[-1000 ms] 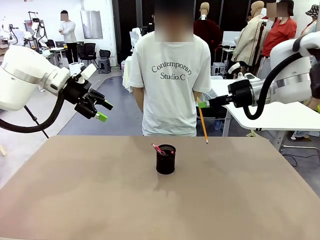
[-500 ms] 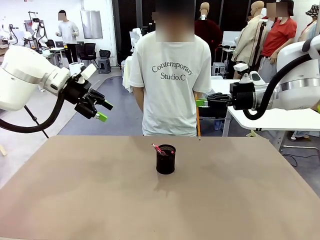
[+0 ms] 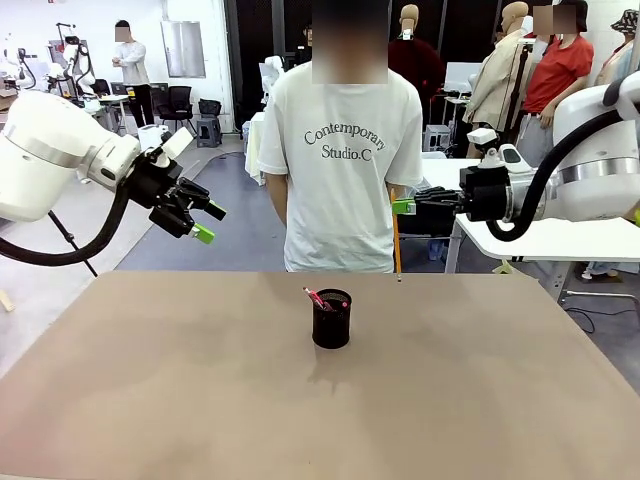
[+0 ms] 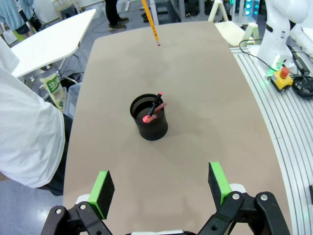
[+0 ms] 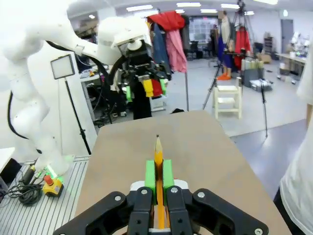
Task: Place the pens into the pen holder.
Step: Pick up a writing instrument from the table and place it into the Pen holder.
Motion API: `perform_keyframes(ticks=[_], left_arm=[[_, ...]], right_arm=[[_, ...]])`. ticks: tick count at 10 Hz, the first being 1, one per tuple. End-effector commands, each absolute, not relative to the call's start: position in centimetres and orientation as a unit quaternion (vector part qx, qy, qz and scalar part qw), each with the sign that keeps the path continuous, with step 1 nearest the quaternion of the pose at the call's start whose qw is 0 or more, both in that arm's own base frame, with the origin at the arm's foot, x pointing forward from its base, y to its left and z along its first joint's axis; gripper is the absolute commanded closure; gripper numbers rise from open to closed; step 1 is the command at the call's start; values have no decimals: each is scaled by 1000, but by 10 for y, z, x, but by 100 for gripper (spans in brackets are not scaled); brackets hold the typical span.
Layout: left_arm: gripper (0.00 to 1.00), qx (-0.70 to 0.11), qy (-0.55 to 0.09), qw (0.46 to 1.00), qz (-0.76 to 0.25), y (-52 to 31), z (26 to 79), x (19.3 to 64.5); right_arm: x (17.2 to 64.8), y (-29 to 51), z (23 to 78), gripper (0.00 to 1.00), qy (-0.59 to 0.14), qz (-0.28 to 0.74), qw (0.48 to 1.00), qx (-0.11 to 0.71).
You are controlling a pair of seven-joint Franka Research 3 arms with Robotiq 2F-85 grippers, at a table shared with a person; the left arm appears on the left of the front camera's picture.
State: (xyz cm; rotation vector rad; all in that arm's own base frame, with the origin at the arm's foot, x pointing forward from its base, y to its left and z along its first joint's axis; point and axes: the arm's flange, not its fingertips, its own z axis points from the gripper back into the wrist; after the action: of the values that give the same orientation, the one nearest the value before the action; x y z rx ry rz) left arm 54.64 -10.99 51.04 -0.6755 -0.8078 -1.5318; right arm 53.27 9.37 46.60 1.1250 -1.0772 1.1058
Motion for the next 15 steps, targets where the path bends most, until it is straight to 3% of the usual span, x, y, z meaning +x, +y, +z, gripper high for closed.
perform_keyframes(ticks=[1, 6, 15], left_arm=[[0, -293, -347, 599, -660, -109, 511, 544], [0, -293, -347, 599, -660, -109, 511, 544], [0, -293, -347, 599, -660, -109, 511, 544]], right_arm=[[540, 104, 453, 100, -475, 518, 490, 515], [559, 151, 420, 100, -533, 537, 453, 473], [593, 199, 375, 100, -531, 555, 455, 451]])
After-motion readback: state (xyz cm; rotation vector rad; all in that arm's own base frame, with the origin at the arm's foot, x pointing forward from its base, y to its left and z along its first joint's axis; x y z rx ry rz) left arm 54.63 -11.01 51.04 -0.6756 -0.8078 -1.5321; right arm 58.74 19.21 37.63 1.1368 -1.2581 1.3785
